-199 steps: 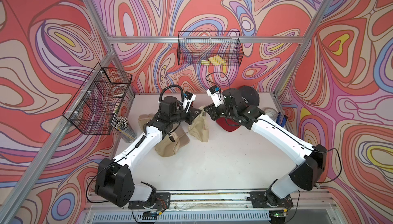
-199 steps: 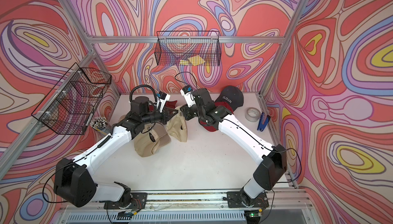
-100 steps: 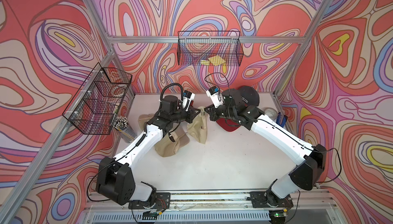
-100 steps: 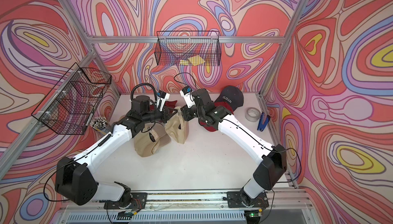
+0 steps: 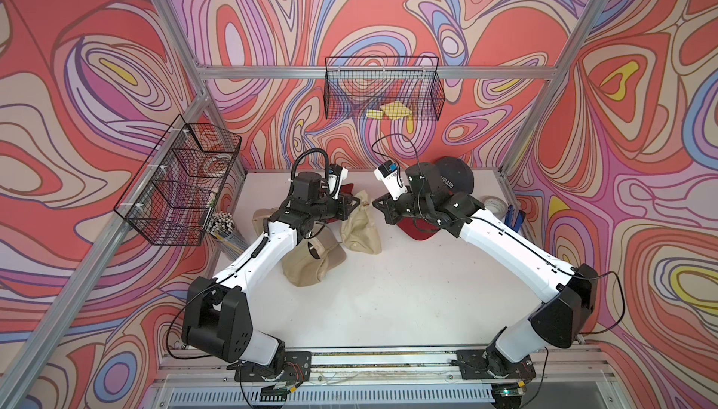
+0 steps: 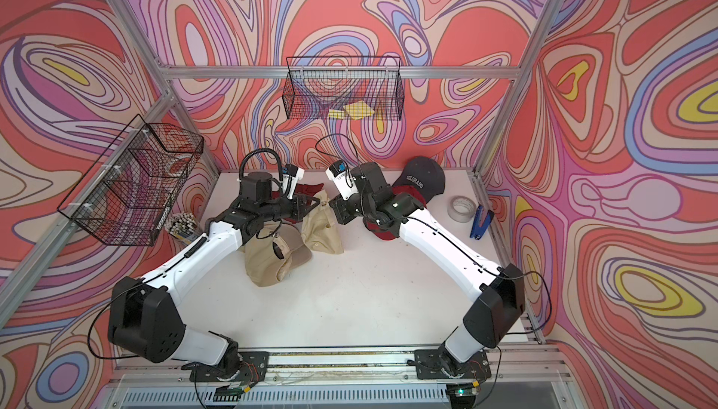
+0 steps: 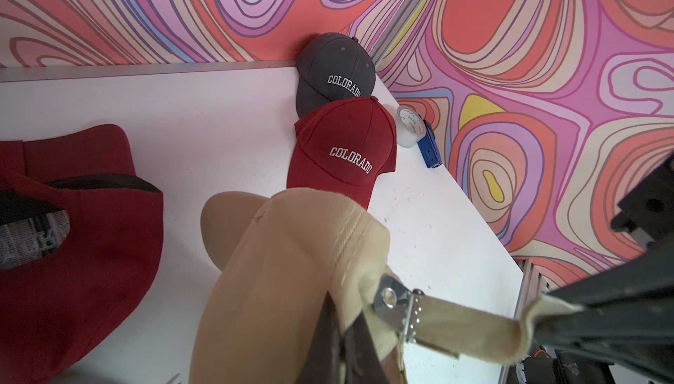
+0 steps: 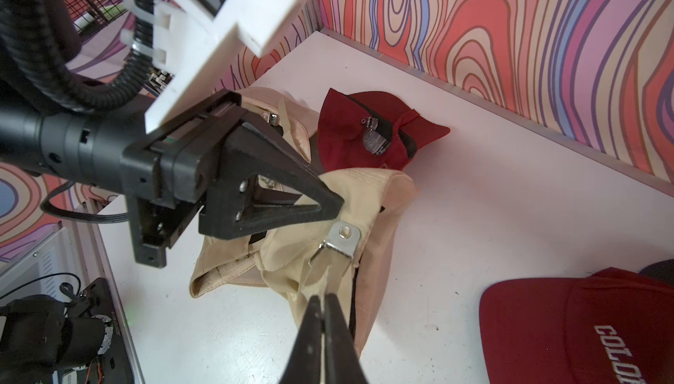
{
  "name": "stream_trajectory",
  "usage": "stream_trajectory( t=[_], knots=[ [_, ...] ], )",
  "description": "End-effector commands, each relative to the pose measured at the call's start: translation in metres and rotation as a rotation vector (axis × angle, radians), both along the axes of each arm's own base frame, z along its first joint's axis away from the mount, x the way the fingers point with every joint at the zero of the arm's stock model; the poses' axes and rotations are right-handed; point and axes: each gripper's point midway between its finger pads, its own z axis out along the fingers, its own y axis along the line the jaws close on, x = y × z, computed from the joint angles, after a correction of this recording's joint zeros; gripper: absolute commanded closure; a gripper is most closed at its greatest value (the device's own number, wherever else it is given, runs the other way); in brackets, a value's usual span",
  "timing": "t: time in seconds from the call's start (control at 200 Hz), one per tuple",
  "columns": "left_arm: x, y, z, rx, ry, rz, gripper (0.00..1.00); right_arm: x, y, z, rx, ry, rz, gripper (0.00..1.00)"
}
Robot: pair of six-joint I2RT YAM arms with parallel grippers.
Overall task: Open the adjustable buckle of the baseball cap
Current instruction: Open the adjustable buckle on the baseball cap.
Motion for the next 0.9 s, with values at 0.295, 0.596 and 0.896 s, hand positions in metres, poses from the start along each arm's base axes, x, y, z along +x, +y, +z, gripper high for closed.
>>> stream_trajectory(
  t=[0.295, 0.596, 0.896],
  knots=[
    [0.001, -0.003, 0.022, -0.109, -0.004, -0.042, 1.00, -0.004, -0.011, 0.016, 0.103, 0.043, 0.107, 0.43],
    [0.000, -0.005, 0.025, -0.132, -0.006, -0.074, 1.00, 0.009, -0.027, 0.000, 0.283, 0.193, 0.238, 0.53],
    [-0.008, -0.013, 0.033, -0.168, -0.008, -0.143, 1.00, 0.015, -0.023, -0.026, 0.261, 0.244, 0.278, 0.50]
  ],
)
